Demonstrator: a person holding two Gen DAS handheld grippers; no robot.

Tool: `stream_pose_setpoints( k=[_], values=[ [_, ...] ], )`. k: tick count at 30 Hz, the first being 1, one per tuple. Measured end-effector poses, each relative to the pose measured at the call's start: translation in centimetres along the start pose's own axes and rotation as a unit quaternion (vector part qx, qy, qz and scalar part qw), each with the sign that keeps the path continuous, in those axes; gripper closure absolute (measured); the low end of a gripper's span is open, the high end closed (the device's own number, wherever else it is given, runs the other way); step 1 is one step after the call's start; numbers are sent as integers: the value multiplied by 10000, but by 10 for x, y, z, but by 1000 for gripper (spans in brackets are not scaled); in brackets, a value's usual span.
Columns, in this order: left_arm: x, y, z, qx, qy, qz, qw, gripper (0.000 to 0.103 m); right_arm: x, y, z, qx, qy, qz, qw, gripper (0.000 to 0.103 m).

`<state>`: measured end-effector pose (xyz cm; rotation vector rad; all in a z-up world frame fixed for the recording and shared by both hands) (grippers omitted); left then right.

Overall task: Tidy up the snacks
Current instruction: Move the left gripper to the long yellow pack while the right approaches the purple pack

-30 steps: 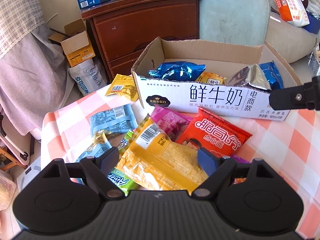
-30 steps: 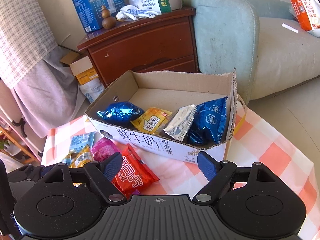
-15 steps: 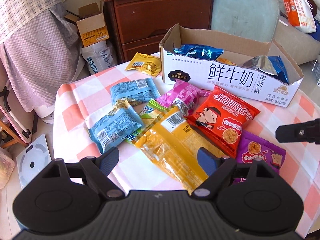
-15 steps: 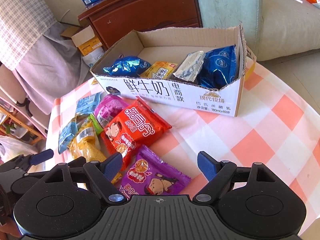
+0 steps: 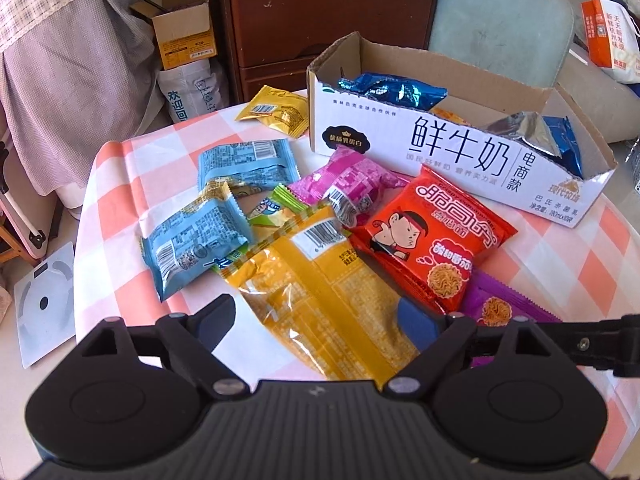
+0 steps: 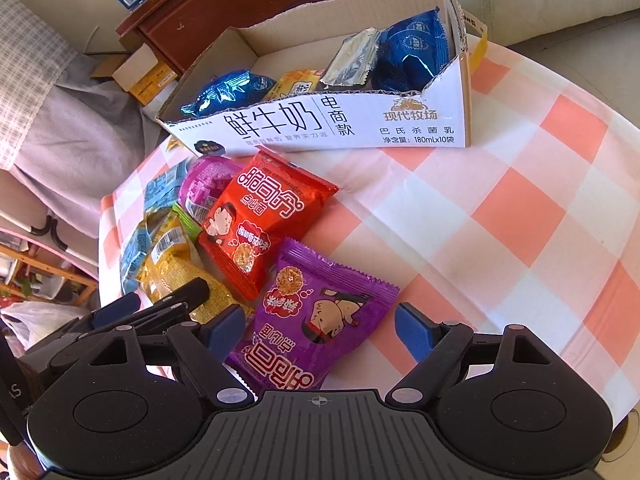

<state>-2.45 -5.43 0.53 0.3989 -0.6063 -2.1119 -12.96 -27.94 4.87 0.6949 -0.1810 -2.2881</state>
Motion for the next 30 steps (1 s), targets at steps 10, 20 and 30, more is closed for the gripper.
stream_pose_setpoints(
  k=[10, 20, 30],
  values=[
    [-23, -12, 9, -32, 170, -353, 9992, 14, -9, -9, -18, -162, -312, 313, 9989, 23],
    [-22, -13, 8, 156, 103, -561, 9983, 14, -14, -10, -17, -189, -184, 122, 9996, 21],
    [-13, -12, -3, 191, 123, -752, 9969, 14, -32, -14, -34, -226, -570, 553, 9966, 20]
  ],
)
Point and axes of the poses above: each gripper's, at about its wrist camera, not at the fingertips, and z roughly against the way its jaws point, x to its right, y to its top, the point moved 1 cm from there along -z, roughly the way its jaws point, and after that the axes turned 4 degrees about y, right-handed, at the moved point
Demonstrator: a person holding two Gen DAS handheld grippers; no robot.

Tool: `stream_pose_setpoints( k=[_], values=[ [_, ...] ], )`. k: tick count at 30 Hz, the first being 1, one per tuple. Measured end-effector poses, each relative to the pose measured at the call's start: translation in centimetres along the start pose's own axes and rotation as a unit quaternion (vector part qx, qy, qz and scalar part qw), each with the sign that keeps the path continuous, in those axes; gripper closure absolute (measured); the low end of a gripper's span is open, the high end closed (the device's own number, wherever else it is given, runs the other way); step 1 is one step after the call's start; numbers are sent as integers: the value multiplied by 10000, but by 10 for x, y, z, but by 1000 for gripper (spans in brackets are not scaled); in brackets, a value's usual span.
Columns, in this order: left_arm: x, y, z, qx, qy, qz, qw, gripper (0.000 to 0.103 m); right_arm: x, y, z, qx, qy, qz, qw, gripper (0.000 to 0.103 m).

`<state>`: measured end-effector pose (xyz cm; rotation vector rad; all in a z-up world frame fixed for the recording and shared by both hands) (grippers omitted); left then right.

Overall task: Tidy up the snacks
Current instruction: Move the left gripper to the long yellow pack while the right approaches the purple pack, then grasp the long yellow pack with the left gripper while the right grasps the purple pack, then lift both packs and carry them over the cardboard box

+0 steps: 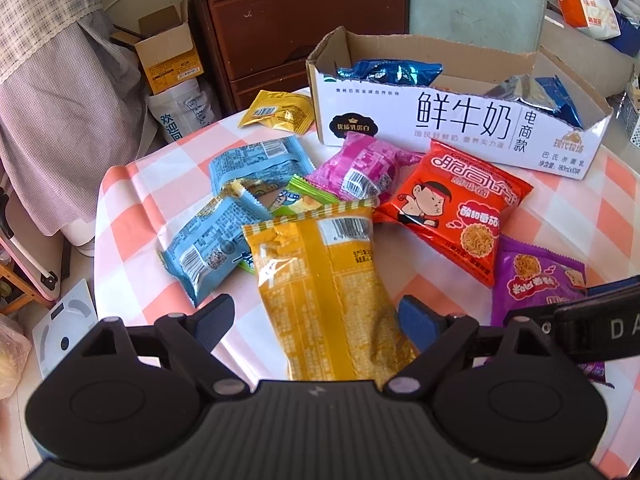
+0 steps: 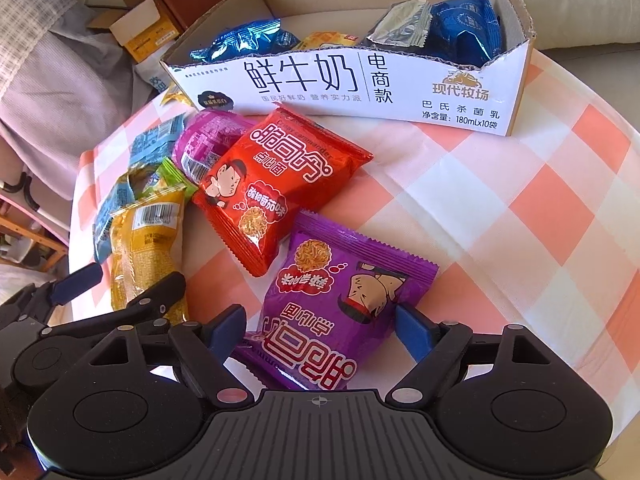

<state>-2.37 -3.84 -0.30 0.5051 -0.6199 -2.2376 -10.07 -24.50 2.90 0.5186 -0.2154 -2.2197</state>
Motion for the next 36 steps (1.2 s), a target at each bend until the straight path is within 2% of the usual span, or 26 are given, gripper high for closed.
stream_pose_setpoints(
  k=[6, 14, 18, 24, 31, 36],
  values=[
    [4, -5, -6, -67, 122, -191, 9997, 14, -4, -4, -10, 14, -349, 416, 9985, 20],
    [8, -9, -9, -37, 196, -360, 9992, 14, -4, -8, -13, 22, -387, 710, 9967, 21],
    [9, -8, -6, -36, -3, -365, 9993, 28, -4, -10, -11, 75, -347, 821, 9960, 24],
    [12, -8, -3, -44, -96, -445, 9990, 47, -7, -13, -7, 171, -271, 1112, 9933, 34],
    [8, -9, 1, -69, -62, -381, 9992, 50, -5, -16, 2, 318, -233, 1346, 9901, 37],
    [6, -9, 6, -27, -41, -339, 9994, 51, -10, -19, 14, 600, -222, 1628, 9846, 39]
  ],
)
Point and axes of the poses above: each gripper's, at about its wrist camera, not at the fingertips, and z roughly against the way its jaws point, x to its right, y to its top, the point moved 1 cm from there along -z, roughly the way its jaws point, and after that the axes turned 4 degrees about y, right-handed, at the moved point
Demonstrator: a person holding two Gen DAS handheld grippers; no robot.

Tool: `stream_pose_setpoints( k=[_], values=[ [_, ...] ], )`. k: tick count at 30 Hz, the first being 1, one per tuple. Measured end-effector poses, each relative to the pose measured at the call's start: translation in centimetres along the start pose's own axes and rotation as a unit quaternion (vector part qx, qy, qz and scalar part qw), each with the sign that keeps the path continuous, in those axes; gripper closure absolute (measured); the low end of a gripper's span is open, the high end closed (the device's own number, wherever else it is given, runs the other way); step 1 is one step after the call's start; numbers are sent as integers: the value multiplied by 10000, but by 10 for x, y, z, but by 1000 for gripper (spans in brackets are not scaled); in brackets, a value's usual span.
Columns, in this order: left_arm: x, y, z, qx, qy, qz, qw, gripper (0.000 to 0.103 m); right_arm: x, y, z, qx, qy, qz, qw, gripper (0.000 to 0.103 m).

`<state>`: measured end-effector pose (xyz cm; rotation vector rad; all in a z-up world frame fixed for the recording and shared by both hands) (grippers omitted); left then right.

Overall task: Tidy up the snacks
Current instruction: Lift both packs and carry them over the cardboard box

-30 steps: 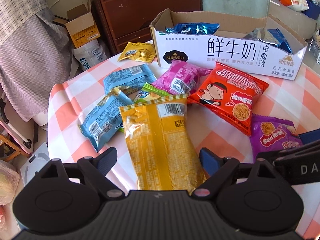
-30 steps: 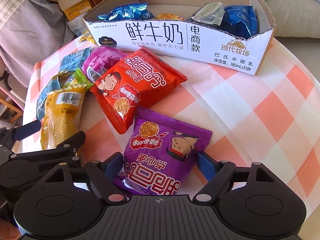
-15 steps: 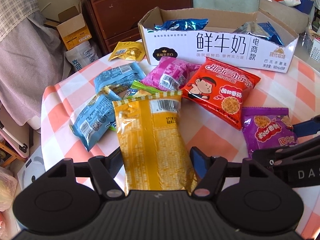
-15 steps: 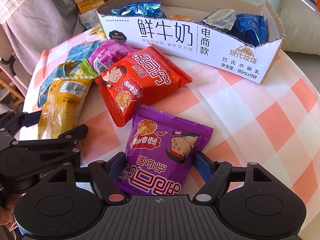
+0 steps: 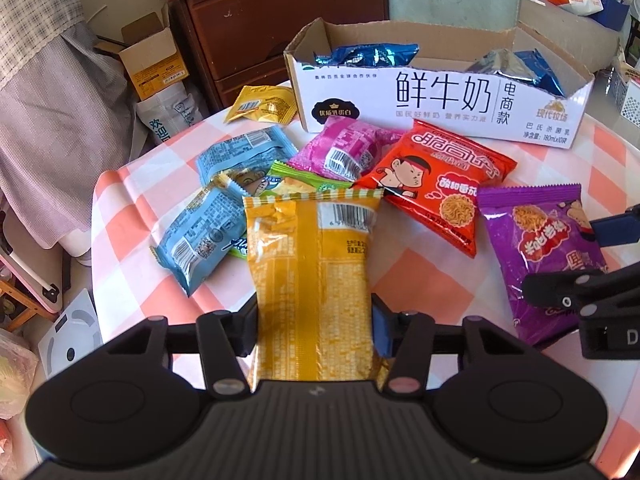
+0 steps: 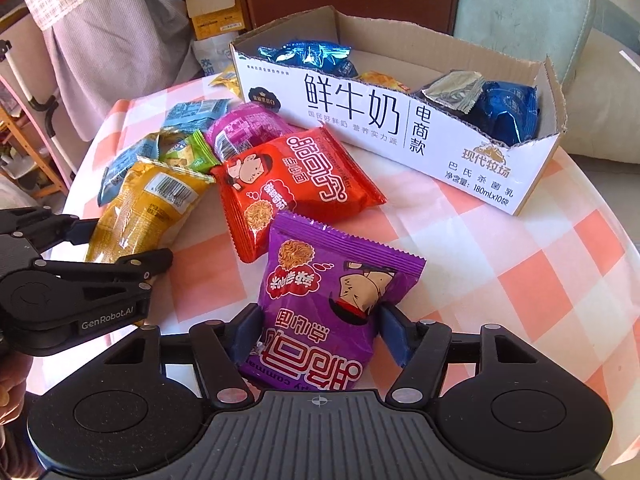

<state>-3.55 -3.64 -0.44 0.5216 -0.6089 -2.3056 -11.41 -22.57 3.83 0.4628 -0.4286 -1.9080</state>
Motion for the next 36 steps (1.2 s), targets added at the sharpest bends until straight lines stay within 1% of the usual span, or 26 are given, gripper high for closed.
stream_pose_setpoints(
  k=[9, 12, 22, 36],
  values=[
    [-3, 4, 12, 196, -1, 82, 9998, 51, -8, 1, 16, 374, 220, 259, 9987, 39],
    [-3, 7, 16, 308, 89, 48, 9995, 51, -11, 2, 21, 545, 125, 388, 9977, 39],
    [-7, 18, 24, 491, 280, 103, 9983, 51, -13, 12, 34, 971, -68, 664, 9930, 39],
    [-5, 40, 38, 788, 295, 271, 9961, 51, -11, 25, 46, 1378, -173, 768, 9873, 39]
  ],
)
Point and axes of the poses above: each gripper's, at about its wrist camera, not at the fingertips, and z roughly against the way its jaws point, x to its right, y to its top, the point moved 1 cm from there along -z, roughly the way its jaws point, and after that the axes turned 4 degrees about y, right-handed, at the moved point
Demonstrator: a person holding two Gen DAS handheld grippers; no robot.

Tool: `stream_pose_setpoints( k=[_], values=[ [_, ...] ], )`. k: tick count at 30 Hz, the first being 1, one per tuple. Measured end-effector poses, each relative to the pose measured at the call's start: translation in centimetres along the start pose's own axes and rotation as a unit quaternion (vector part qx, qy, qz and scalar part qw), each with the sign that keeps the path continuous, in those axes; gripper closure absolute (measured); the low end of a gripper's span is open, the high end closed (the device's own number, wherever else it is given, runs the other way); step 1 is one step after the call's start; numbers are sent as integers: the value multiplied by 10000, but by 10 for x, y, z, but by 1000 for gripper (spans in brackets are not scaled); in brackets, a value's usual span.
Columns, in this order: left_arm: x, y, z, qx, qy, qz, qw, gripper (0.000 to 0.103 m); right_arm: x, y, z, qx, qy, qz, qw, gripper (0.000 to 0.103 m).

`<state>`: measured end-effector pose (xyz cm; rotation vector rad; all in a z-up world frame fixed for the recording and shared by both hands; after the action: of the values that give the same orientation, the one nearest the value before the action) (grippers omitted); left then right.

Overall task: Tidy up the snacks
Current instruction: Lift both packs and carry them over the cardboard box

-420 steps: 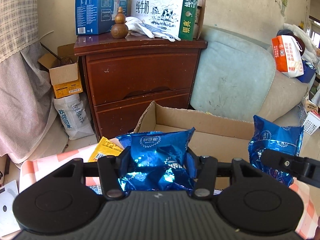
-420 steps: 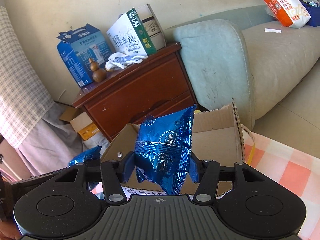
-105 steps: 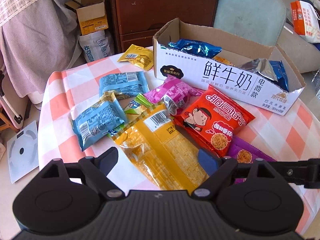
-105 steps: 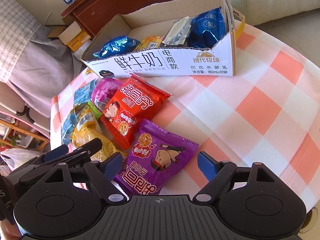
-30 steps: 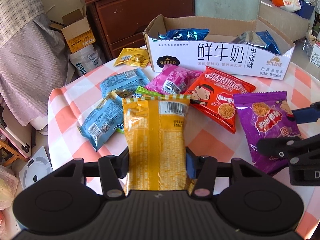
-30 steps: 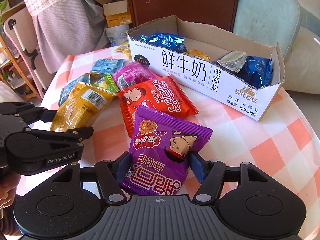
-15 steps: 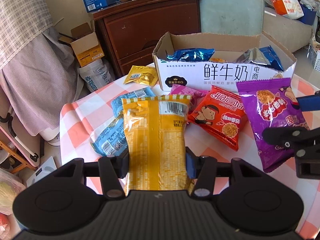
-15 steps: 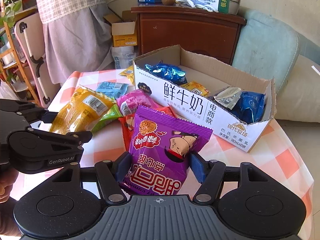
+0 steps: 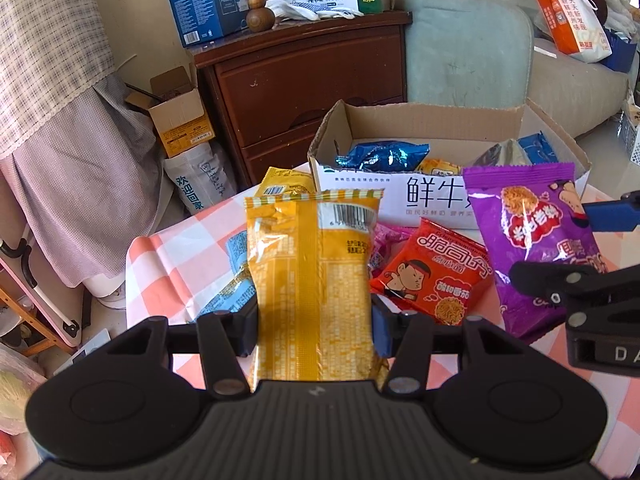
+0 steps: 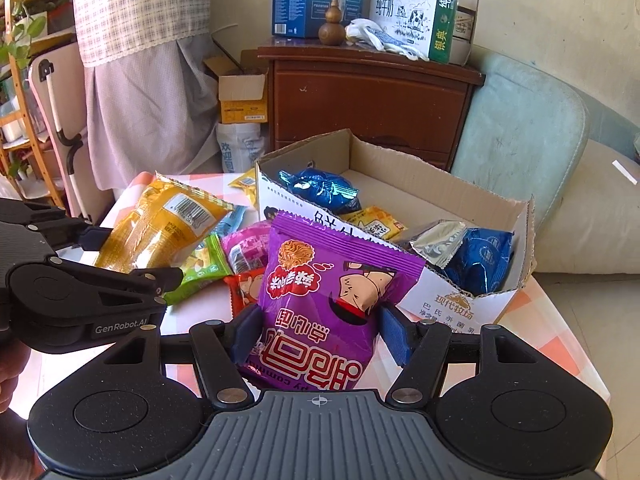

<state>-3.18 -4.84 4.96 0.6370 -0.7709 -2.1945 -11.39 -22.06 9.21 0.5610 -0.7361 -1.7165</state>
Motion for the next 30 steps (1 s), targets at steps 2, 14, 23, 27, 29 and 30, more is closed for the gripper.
stream_pose_setpoints(
  k=[2, 14, 23, 27, 29, 30],
  values=[
    [-2, 5, 3, 60, 13, 51, 10000, 51, 1, 2, 2, 67, 17, -3, 10000, 39],
    [-6, 44, 4, 325, -49, 300, 9990, 51, 29, 29, 18, 652, -151, -242, 9975, 39],
    [10, 79, -18, 451, -108, 233, 9987, 51, 61, 50, 21, 1069, -427, -574, 9917, 39],
    [18, 92, -28, 466, -298, 278, 9981, 51, 74, 57, 11, 1120, -536, -716, 9897, 39],
    [22, 98, -33, 461, -384, 316, 9977, 51, 80, 58, 6, 1105, -575, -817, 9888, 39],
    [24, 100, -36, 453, -401, 312, 9977, 51, 83, 59, 4, 1083, -585, -877, 9885, 39]
  ],
)
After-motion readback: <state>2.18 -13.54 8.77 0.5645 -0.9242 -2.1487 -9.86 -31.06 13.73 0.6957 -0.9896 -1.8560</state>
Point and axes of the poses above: each gripper's, at about its wrist camera, not at the fingertips, and z roughly against the way its jaws point, x to its right, y to its top, the point moved 1 cm from there along -z, roughly the way its jaws point, and after that the axes turned 4 degrees about y, right-handed, at the moved point
